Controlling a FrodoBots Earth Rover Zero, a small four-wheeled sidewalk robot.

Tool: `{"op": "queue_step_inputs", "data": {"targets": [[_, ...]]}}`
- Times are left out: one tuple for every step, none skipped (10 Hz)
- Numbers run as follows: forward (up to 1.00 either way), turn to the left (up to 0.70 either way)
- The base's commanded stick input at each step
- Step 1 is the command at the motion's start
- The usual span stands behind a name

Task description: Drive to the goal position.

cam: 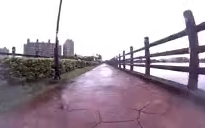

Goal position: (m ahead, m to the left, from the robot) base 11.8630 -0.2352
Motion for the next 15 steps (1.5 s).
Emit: {"op": "queue_step_inputs", "data": {"targets": [[1.00,-0.01],[1.00,-0.01],[1.00,-0.01],[1.00,-0.01],[1.00,-0.01],[1.00,-0.01],[1.00,-0.01],[1.00,-0.01],[1.00,-0.01],[1.00,-0.01],[1.00,-0.01],[1.00,-0.01],[1.00,-0.01],[1.00,-0.01],[1.00,-0.01]]}}
